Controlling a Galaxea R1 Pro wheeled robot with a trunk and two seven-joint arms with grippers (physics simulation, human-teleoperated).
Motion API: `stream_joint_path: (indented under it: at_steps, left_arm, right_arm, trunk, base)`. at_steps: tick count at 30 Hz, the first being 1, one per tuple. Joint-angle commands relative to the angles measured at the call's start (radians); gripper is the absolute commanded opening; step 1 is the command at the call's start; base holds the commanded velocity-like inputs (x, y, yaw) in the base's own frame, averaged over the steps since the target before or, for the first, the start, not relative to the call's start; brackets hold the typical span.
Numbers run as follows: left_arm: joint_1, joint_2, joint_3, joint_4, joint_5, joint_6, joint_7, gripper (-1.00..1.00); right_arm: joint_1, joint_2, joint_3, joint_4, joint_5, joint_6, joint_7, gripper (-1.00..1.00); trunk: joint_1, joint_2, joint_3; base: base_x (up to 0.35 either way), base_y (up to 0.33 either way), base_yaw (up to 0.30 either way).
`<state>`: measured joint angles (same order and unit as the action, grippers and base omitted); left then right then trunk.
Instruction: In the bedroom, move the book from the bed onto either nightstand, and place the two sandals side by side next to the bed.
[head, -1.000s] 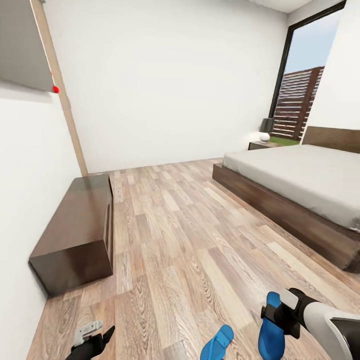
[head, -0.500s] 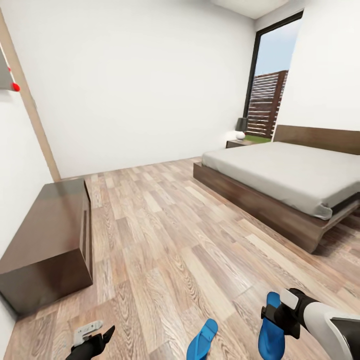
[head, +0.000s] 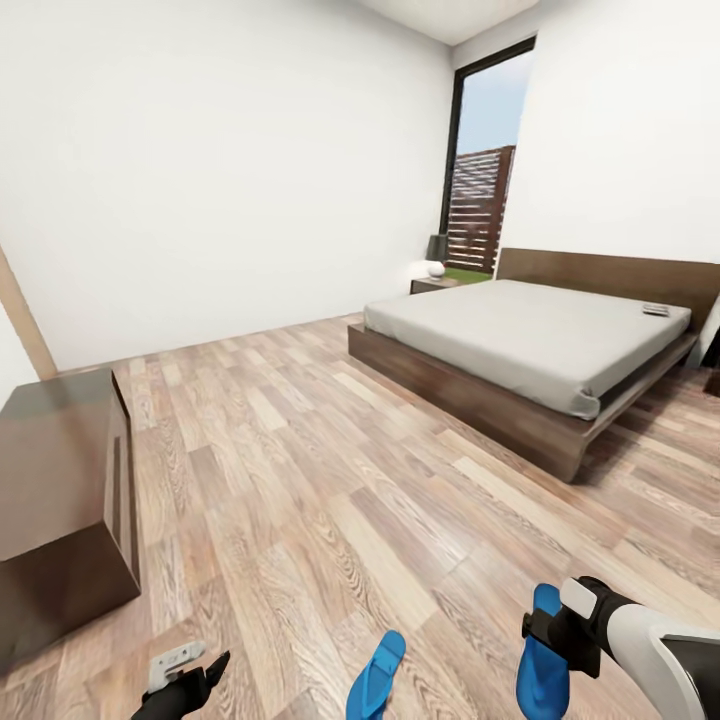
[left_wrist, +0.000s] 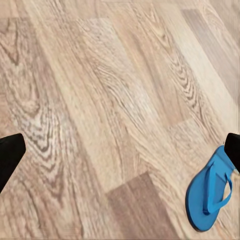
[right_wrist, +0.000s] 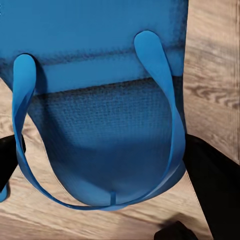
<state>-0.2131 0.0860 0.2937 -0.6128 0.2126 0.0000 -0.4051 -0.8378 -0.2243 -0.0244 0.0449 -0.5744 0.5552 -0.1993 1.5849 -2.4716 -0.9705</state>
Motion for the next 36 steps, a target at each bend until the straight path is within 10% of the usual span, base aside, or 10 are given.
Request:
stream_joint_path:
  at_steps: [1,36]
  left_arm:
    - [0.000,0.000,0.002,0.001,0.005,0.000,-0.006,1.00]
    - [0.000,0.000,0.002,0.001,0.005,0.000,-0.006,1.00]
  right_arm:
    - [-0.001,0.000,-0.002,0.001,-0.007,0.000,-0.006,-1.00]
    - [-0.001,0.000,-0.002,0.000,-0.007,0.000,-0.006,-1.00]
  trunk:
    - [0.000,0.000,-0.001]
    - [0.000,0.000,-0.001]
  base:
    - [0.000,0.000,-0.273]
    - [0.000,0.003,-0.266]
